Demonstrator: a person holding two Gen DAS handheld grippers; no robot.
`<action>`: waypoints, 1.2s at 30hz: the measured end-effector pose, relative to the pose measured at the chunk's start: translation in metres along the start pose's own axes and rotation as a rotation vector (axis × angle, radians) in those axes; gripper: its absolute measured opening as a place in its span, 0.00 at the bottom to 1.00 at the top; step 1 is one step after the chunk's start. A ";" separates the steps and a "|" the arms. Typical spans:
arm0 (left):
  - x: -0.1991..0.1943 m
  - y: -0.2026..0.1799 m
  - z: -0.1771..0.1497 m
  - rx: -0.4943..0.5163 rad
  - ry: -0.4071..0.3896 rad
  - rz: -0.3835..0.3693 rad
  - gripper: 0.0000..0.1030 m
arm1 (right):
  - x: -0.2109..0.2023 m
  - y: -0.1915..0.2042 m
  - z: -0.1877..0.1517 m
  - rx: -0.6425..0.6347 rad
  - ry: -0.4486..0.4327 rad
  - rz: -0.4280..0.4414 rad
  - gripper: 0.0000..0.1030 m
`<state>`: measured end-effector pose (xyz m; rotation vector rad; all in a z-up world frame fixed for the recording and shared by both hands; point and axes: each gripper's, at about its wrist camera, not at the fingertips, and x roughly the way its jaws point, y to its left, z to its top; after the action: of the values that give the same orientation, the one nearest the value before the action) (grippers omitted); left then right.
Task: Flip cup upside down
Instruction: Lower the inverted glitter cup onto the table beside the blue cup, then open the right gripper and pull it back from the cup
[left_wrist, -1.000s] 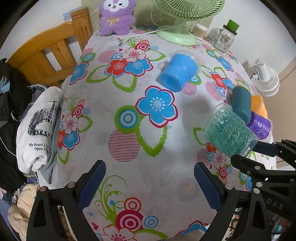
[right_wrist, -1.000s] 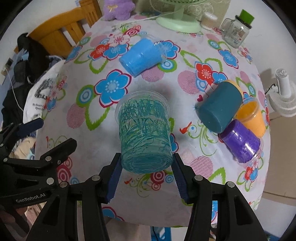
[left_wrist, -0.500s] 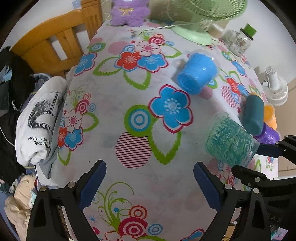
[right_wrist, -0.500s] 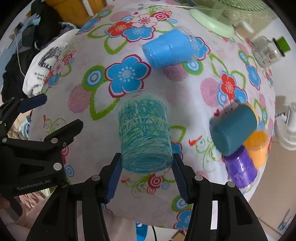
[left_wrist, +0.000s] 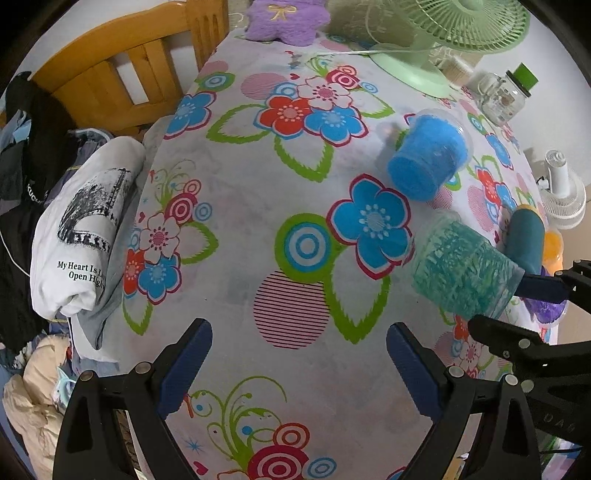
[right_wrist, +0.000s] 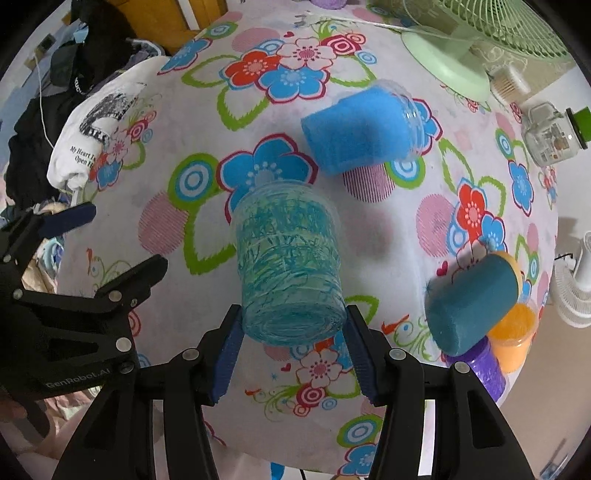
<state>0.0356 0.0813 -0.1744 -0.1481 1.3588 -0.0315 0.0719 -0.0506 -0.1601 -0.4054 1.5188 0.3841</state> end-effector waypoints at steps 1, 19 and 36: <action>0.000 0.001 0.001 -0.003 -0.001 0.002 0.94 | -0.001 0.000 0.002 0.000 -0.003 0.002 0.56; -0.016 0.010 0.026 0.059 -0.067 0.068 0.94 | -0.006 -0.019 0.006 0.231 -0.236 0.050 0.81; 0.015 -0.014 0.024 0.179 -0.016 0.055 0.97 | 0.006 -0.049 -0.032 0.461 -0.414 0.045 0.88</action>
<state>0.0630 0.0678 -0.1821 0.0389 1.3362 -0.1051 0.0680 -0.1092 -0.1653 0.0725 1.1637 0.1308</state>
